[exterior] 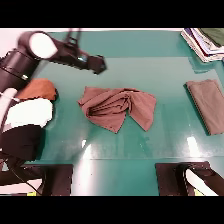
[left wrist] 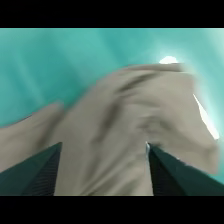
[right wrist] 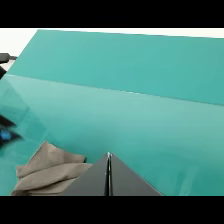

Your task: Fold the shirts.

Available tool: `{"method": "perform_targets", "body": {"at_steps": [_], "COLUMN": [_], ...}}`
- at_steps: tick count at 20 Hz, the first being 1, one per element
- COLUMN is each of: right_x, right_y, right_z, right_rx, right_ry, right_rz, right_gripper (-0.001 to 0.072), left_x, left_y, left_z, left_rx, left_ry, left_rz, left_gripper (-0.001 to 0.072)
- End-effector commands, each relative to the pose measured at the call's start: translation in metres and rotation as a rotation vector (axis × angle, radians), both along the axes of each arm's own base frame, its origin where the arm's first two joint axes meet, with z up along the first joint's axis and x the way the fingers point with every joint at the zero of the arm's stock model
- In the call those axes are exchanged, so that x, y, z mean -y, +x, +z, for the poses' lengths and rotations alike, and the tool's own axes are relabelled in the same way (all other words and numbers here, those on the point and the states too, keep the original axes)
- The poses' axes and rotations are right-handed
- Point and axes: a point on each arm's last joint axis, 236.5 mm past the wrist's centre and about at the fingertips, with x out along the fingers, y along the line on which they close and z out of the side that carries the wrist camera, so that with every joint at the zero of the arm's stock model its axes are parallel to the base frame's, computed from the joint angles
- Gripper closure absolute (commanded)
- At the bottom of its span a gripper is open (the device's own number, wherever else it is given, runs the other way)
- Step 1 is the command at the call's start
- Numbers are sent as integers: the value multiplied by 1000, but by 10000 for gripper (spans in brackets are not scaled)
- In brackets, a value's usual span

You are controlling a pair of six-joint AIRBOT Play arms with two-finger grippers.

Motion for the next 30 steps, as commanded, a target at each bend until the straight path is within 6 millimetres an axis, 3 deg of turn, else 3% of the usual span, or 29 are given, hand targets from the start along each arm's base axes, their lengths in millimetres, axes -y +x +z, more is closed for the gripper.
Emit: {"method": "perform_targets", "body": {"at_steps": [1, 3, 5, 8, 14, 16, 18, 20, 22, 26, 28, 30], "right_x": [-1, -1, -1, -1, -1, -1, 4, 17, 37, 73, 76, 68], "right_y": [4, 10, 16, 21, 23, 21, 20, 17, 18, 11, 6, 14], "right_z": [-6, -14, -21, -30, -35, -41, -59, -97, -141, -262, -328, -381], "right_rx": [-19, -47, -72, -106, -124, -147, -204, -325, -436, -740, -894, -975], "right_ry": [6, 6, 5, 2, 0, -11, -22, -19, 3, 73, 118, 177], "right_rz": [6, 10, 12, 17, 19, 23, 15, -11, -63, -130, -132, -126], "right_gripper": [694, 693, 693, 694, 694, 694, 692, 693, 693, 675, 269, 251], "left_x": [-89, -108, -112, -118, -93, -87, -87, -87, -88, -84, -81, -80], "left_y": [8, -5, -21, -30, -29, -22, -10, -1, 5, 8, 11, 13], "left_z": [-46, -97, -149, -201, -245, -243, -233, -224, -218, -204, -193, -186], "left_rx": [-173, -283, -370, -396, -481, -468, -428, -390, -361, -350, -333, -328], "left_ry": [42, 78, 96, 93, -39, -82, -92, -85, -82, -79, -79, -83], "left_rz": [164, 187, 204, 254, 281, 294, 300, 282, 280, 244, 223, 214], "left_gripper": [100, 99, 99, 99, 100, 101, 104, 445, 671, 685, 685, 685]}}
